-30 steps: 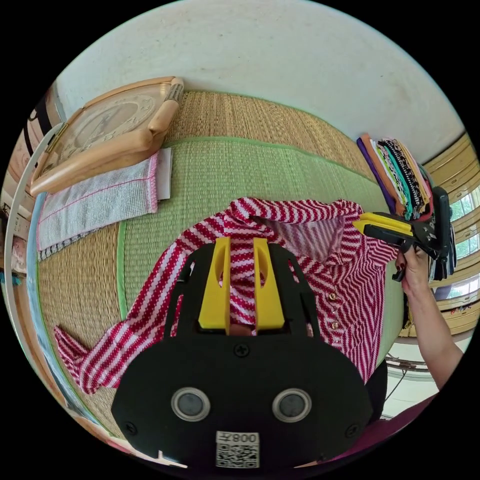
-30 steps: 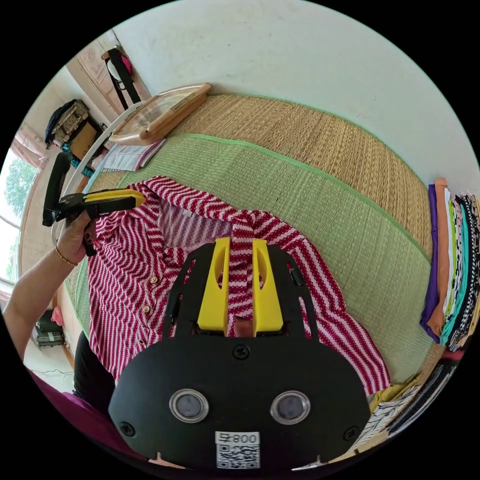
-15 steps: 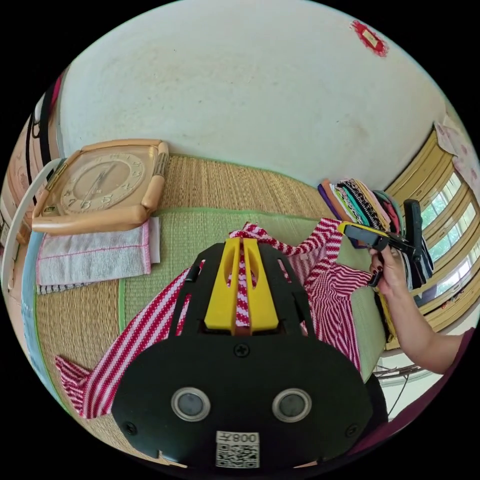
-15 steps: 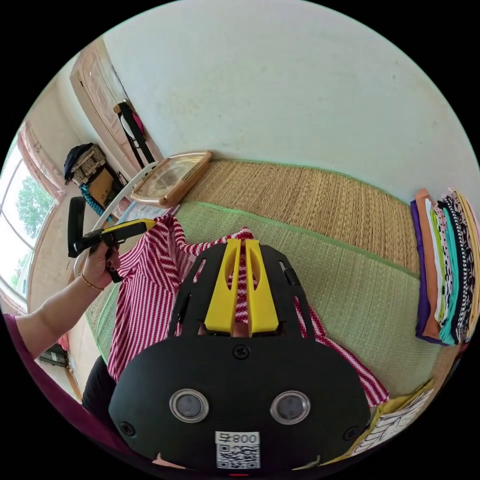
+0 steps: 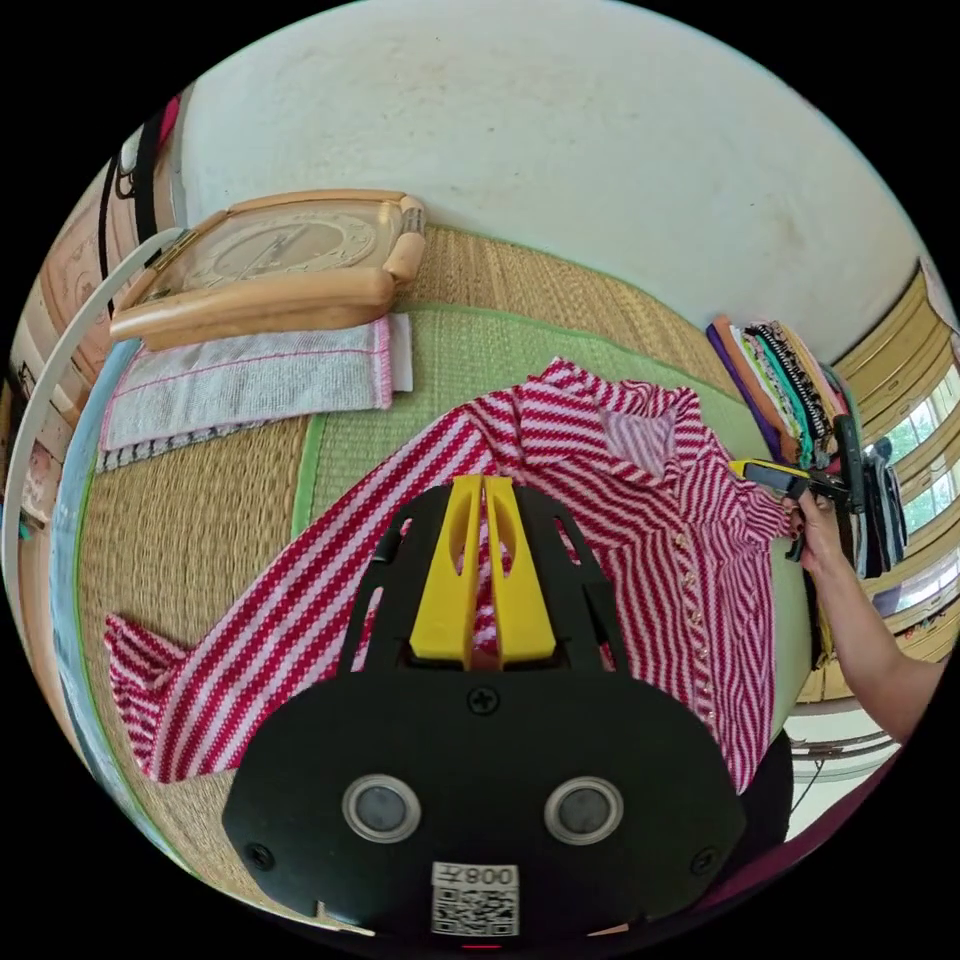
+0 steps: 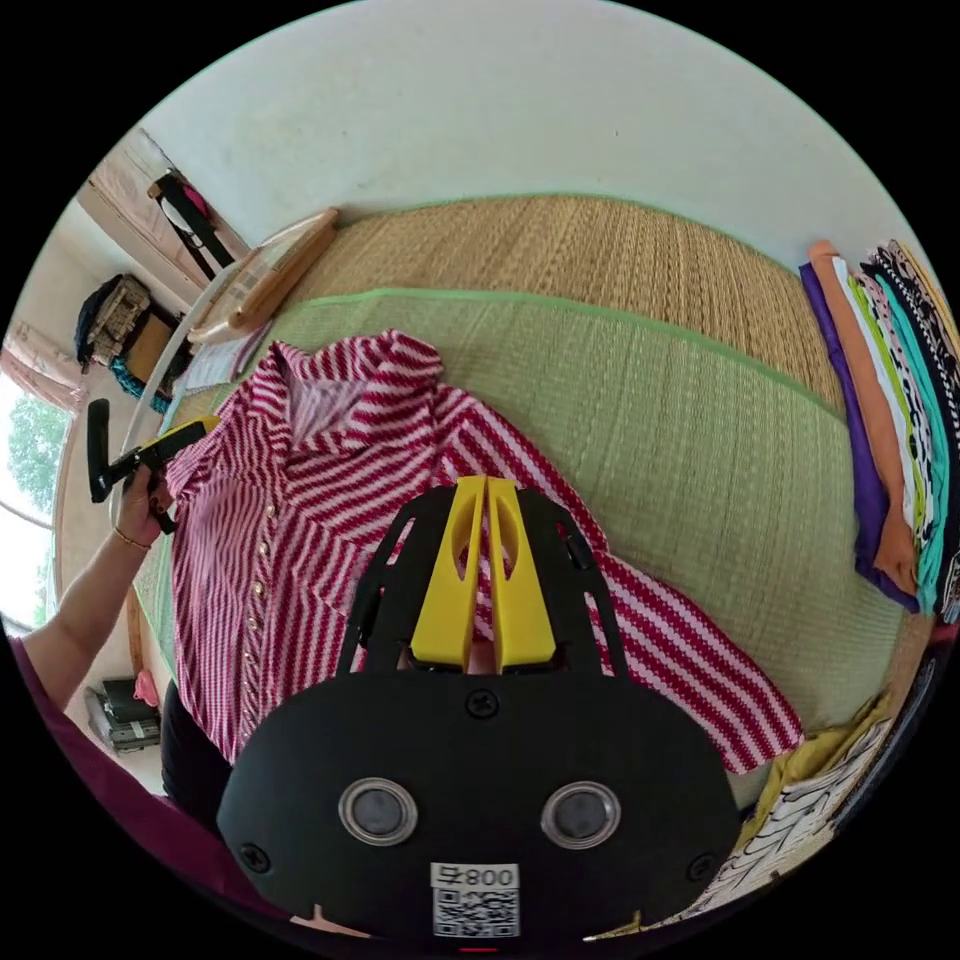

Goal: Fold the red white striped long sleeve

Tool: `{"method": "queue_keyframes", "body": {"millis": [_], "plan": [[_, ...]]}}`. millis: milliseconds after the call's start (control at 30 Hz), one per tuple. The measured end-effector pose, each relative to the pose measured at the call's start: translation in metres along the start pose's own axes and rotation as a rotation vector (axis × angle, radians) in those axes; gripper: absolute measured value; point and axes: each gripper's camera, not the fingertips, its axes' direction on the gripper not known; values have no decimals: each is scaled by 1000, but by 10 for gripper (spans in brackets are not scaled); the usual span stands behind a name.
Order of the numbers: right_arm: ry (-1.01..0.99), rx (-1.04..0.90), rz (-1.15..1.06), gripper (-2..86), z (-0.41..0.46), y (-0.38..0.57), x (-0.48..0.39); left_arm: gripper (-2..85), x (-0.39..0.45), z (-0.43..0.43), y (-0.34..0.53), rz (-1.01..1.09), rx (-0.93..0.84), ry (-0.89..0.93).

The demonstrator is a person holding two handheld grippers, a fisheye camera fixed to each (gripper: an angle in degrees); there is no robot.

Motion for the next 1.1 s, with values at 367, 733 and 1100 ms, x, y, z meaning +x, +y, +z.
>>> {"method": "queue_keyframes", "body": {"millis": [367, 733, 1100], "plan": [[-35, 126, 120, 1, -21, 33, 38, 2, -7, 6, 4, -46, 45, 51], [-38, 85, 77, 1, -1, -9, 39, 3, -16, 24, -13, -81, 27, -17], [-78, 82, 148, 0, -2, 110, 67, 4, -4, 35, 17, -30, 11, 84]]}}
